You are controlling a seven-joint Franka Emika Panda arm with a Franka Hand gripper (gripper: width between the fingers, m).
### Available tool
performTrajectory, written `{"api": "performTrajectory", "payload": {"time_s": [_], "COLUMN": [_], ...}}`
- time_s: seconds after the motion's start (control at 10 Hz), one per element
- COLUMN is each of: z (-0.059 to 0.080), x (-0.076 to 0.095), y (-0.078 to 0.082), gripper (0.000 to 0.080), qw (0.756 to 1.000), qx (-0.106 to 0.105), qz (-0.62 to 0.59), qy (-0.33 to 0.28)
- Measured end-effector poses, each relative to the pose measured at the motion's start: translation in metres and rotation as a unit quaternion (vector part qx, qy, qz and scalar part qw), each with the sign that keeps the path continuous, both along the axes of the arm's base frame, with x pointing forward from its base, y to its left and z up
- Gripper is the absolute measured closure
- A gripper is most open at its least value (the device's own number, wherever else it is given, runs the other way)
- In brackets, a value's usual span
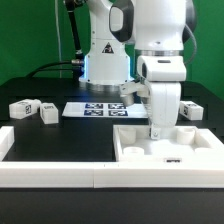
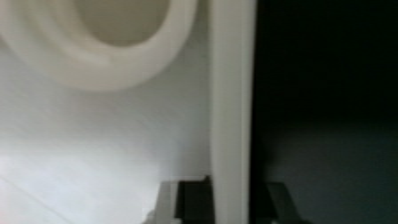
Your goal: Assemble square table
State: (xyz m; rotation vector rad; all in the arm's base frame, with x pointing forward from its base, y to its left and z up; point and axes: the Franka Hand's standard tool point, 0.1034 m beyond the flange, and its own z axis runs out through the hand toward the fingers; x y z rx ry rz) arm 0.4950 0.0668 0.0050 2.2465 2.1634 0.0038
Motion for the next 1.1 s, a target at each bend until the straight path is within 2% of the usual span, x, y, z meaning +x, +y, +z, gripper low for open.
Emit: {"api": "performTrajectory", "payload": {"time_s": [0.3, 0.4, 0.5, 0.6, 0.7, 0.8, 0.9, 1.0, 1.1], "z": [0.0000, -0.0001, -0.0001, -0.0002, -0.0002, -0.0002, -0.0002, -0.0002, -0.0002], "x": [-0.0002, -0.0003, -0.0003, -0.0003, -0.0003, -0.0003, -0.0003, -0.0003, -0.0004], "y": [-0.0003, -0.0006, -0.0007, -0.0009, -0.0010, -0.0011, -0.0011, -0.0012, -0.0012], "gripper": [0.0748, 0.0648, 0.0512, 0.0512, 0.0312, 0.0204, 0.0204, 0.0160, 0.0152], "qw": [1.000, 1.000, 1.000, 1.000, 1.000, 1.000, 1.000, 1.000, 1.000], "qx": [-0.003, -0.003, -0.003, -0.003, -0.003, -0.003, -0.003, -0.003, -0.003], "qz": [0.001, 0.001, 0.001, 0.001, 0.001, 0.001, 0.001, 0.001, 0.000], "qy": [0.005, 0.005, 0.005, 0.005, 0.005, 0.005, 0.005, 0.005, 0.005]}}
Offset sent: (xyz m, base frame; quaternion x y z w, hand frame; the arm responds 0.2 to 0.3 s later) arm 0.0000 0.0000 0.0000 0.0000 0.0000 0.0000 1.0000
